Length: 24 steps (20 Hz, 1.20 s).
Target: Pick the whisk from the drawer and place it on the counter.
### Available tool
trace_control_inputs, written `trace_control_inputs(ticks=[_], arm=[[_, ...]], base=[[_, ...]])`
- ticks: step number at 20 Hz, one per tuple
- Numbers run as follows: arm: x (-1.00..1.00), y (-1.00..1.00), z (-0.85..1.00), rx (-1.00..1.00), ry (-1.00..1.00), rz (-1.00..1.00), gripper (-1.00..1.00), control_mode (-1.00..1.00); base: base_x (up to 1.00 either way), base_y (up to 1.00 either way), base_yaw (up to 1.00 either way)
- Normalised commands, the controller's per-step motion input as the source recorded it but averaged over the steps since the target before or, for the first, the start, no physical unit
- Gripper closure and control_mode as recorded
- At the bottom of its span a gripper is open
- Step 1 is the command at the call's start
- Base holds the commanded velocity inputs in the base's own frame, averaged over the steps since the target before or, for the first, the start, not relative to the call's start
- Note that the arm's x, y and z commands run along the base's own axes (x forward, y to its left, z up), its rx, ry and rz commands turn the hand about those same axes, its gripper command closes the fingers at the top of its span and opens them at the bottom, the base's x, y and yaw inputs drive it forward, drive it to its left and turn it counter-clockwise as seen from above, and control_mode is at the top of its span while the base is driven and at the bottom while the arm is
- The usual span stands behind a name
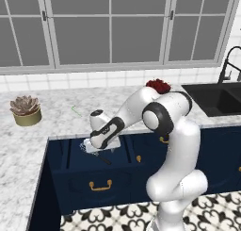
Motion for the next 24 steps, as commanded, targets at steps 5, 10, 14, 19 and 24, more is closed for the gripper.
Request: trace_control_inputs(ticks=[5,10,14,19,24], arm=[[0.12,0.03,-0.40,-0.04,0.00,0.00,-1.00,-1.00],[0.16,0.00,-0.44,-0.01,0.00,0.00,-1.00,-1.00],[0.35,0.00,-0.31,0.00,0.00,0.00,-1.00,-1.00],[0.22,0.00,-0.39,0.00,-0.01,0.01,-1.00,-1.00],[0.08,0.00,-0.43,0.00,-0.02,0.03,-1.00,-1.00]], base=[[0.00,0.00,0.00],[0.00,0.00,0.00],[0.00,0.00,0.00],[0.00,0.00,0.00],[0.00,0.00,0.00]])
